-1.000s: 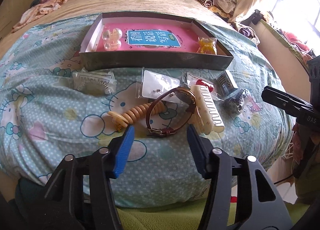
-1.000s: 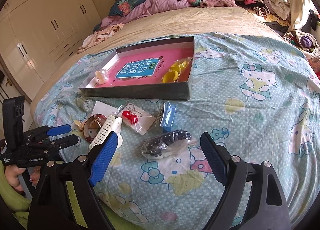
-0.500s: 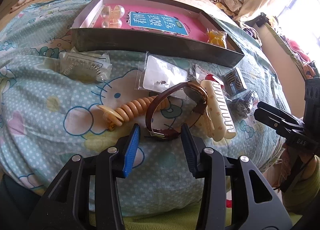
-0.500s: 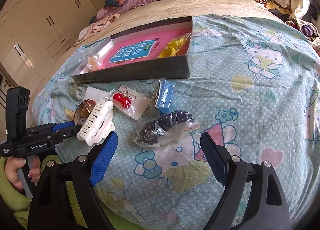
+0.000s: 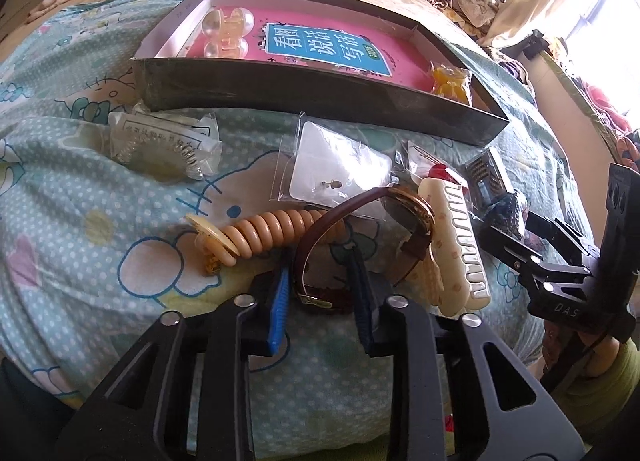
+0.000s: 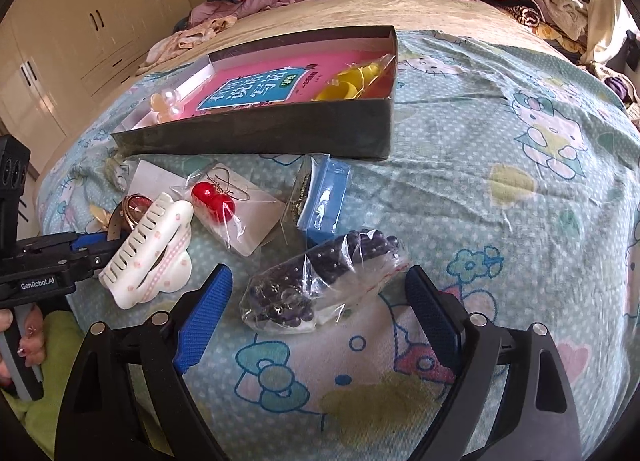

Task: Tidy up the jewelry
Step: 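Close the left gripper on the watch strap while the right gripper grasps the dark bead bag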

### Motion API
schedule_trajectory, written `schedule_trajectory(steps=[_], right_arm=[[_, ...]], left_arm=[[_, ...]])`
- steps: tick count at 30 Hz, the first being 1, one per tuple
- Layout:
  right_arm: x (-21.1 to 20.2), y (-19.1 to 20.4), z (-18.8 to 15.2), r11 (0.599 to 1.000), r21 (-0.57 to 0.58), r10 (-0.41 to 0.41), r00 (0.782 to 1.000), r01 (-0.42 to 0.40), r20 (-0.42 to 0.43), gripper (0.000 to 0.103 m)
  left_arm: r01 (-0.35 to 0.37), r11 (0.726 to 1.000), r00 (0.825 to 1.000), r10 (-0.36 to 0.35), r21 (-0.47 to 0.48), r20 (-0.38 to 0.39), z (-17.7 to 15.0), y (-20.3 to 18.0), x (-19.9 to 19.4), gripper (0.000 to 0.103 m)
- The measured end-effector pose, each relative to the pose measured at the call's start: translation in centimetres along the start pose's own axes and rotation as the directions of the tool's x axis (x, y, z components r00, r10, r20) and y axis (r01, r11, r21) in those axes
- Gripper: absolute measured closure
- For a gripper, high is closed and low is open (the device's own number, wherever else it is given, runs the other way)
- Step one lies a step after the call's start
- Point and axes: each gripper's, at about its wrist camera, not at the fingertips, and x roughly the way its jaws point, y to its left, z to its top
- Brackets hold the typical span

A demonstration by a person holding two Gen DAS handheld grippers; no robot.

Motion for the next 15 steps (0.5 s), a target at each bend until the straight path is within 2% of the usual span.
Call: schedule_trajectory(steps=[4,7,12,15], right_arm=[[0.2,0.5,-0.4,0.997,-0.049,-0.056,0.998,0.057,0.034,0.025],[0.1,0.2,-0.4,0.998,-0.041,-0.048,0.998,0.049,0.044,0.030],[-0.6,-0.1,-0.5,0.999,-0.029,-0.030,0.999,0.032,0.044,0.034],[-1.4,-0.3,-0.6,1.000,-0.021,-0.011,0.999,0.012,0.031,0.046]], left_arm=[[0.008,1.000,1.000,-0.008,0.005,0.013,-0.1,0.0,-0.3,0.093],[0.021,1.000,0.999,-0.021,0.009,0.031,-0.4,-0.1,-0.9,0.098],[0.029,0.999,0.998,-0.031,0.023,0.054,-0.8,-0.1,-2.2,0.098],[0.029,0.999,0.997,-0.031,0.030,0.066,-1.0,-0.3,-2.7,0.098]])
